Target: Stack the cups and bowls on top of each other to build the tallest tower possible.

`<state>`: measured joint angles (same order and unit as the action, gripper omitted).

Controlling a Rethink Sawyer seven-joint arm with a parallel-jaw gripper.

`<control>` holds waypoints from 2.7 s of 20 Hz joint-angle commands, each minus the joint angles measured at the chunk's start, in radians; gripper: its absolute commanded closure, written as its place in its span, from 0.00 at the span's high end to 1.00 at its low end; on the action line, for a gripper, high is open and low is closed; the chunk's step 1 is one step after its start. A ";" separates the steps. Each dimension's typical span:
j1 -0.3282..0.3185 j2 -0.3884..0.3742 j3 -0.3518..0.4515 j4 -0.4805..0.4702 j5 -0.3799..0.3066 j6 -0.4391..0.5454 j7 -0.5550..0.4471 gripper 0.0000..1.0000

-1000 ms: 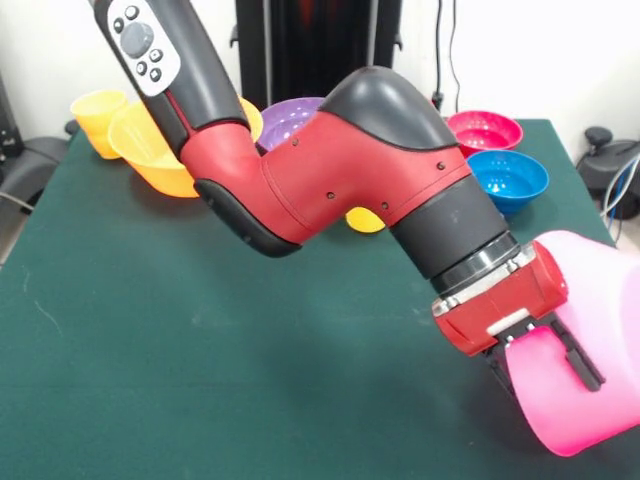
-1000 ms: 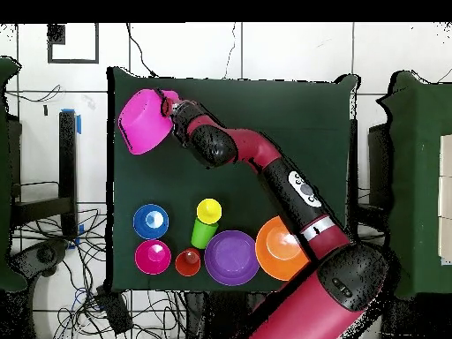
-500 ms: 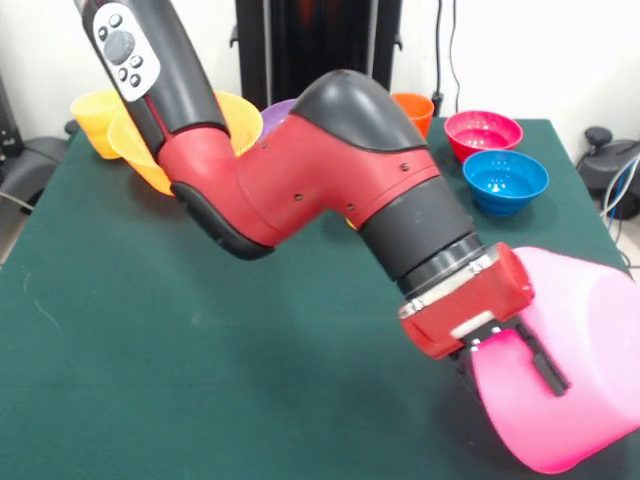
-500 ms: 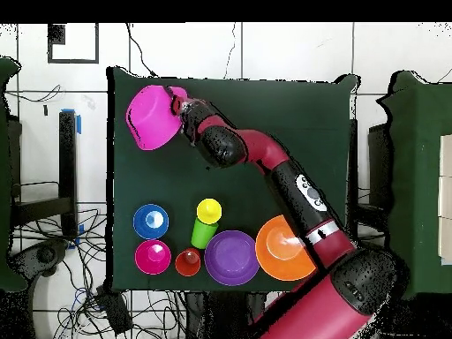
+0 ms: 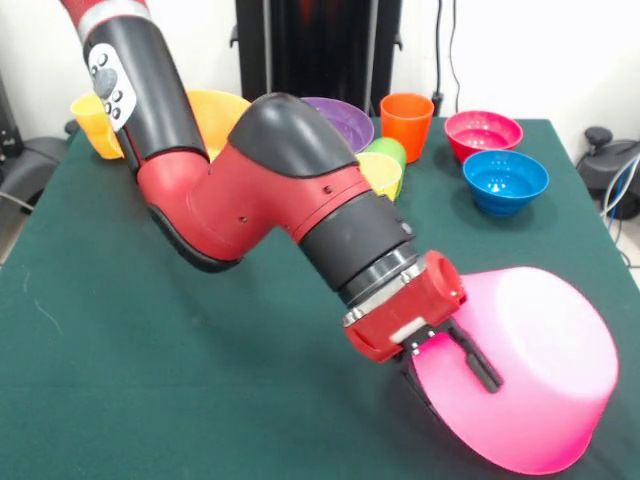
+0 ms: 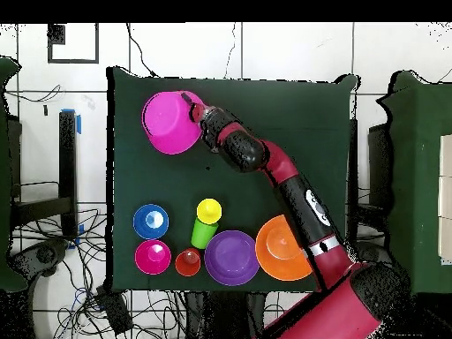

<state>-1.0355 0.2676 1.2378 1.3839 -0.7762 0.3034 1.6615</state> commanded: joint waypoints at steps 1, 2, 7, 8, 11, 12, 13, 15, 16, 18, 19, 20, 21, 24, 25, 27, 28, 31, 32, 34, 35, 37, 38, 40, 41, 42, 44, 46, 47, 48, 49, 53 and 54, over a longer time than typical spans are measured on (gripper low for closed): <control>-0.016 0.139 -0.169 -0.160 -0.151 0.263 -0.888 1.00; -0.026 0.152 -0.162 -0.156 -0.147 0.264 -0.920 1.00; -0.061 0.207 -0.130 -0.152 -0.111 0.295 -1.080 1.00; -0.063 0.216 -0.125 -0.155 -0.099 0.310 -1.112 1.00; -0.071 0.241 -0.112 -0.164 -0.062 0.355 -1.208 1.00; -0.075 0.252 -0.106 -0.164 -0.052 0.360 -1.239 1.00; -0.082 0.265 -0.099 -0.161 -0.041 0.366 -1.277 1.00; -0.088 0.276 -0.093 -0.154 -0.033 0.364 -1.325 1.00; -0.085 0.272 -0.095 -0.153 -0.031 0.366 -1.338 1.00; -0.084 0.269 -0.090 -0.145 -0.031 0.370 -1.413 1.00; -0.085 0.270 -0.089 -0.143 -0.031 0.368 -1.446 1.00; -0.086 0.270 -0.088 -0.141 -0.030 0.366 -1.478 1.00; -0.090 0.271 -0.085 -0.131 -0.032 0.362 -1.508 1.00; -0.085 0.260 -0.095 -0.126 -0.021 0.358 -1.524 1.00; -0.080 0.258 -0.098 -0.131 -0.016 0.359 -1.526 1.00; -0.067 0.238 -0.109 -0.126 -0.009 0.352 -1.503 1.00; -0.061 0.229 -0.113 -0.123 -0.005 0.350 -1.496 1.00; -0.035 0.185 -0.132 -0.112 -0.004 0.342 -1.436 1.00; -0.025 0.161 -0.139 -0.101 -0.009 0.335 -1.404 1.00; -0.007 0.123 -0.147 -0.085 -0.018 0.323 -1.351 1.00; 0.005 0.104 -0.150 -0.081 -0.019 0.321 -1.326 1.00; 0.030 0.053 -0.165 -0.065 -0.025 0.312 -1.265 1.00; 0.038 0.035 -0.171 -0.060 -0.027 0.306 -1.245 1.00; 0.055 -0.001 -0.185 -0.049 -0.032 0.294 -1.204 1.00; 0.065 -0.029 -0.187 -0.038 -0.029 0.294 -1.178 1.00; 0.080 -0.074 -0.190 -0.018 -0.026 0.294 -1.135 1.00; 0.100 -0.127 -0.195 0.003 -0.014 0.295 -1.086 1.00; 0.130 -0.255 -0.203 0.060 0.006 0.298 -0.973 1.00; 0.135 -0.295 -0.204 0.079 0.016 0.298 -0.946 1.00; 0.144 -0.372 -0.206 0.113 0.027 0.297 -0.885 1.00; 0.150 -0.407 -0.208 0.126 0.038 0.298 -0.865 1.00; 0.190 -0.576 -0.227 0.161 0.099 0.333 -0.775 1.00; 0.200 -0.615 -0.234 0.160 0.115 0.348 -0.763 1.00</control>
<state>-0.9066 -0.0555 1.1258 1.4903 -0.7174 0.5824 0.5236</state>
